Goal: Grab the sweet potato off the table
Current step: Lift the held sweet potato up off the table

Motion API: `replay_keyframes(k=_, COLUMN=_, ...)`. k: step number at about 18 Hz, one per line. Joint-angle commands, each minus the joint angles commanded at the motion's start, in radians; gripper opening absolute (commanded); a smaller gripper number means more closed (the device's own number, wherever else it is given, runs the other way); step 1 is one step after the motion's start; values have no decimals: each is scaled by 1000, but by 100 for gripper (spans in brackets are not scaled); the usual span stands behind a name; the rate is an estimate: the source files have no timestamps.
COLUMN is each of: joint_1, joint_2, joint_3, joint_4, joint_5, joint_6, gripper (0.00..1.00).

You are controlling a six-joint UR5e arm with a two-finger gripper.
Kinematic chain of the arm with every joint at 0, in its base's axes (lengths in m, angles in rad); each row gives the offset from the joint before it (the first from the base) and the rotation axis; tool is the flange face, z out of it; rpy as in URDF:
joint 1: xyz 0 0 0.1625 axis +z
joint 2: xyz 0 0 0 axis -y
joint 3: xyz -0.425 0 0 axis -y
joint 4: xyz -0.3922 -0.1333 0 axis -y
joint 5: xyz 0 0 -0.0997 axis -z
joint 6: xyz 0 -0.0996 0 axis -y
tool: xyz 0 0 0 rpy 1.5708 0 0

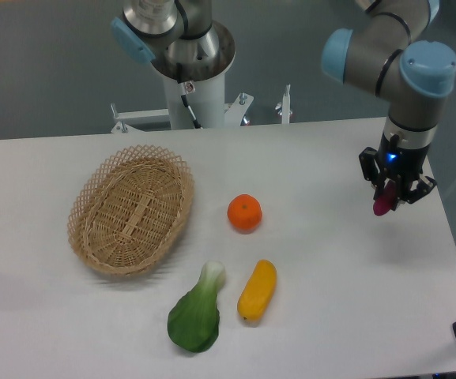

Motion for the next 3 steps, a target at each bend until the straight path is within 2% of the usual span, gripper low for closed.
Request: replay_keyframes(k=3, joint_1=0, joint_2=-2, joint_3=2, joint_4=2, joint_5=0, joint_6=0, gripper=34)
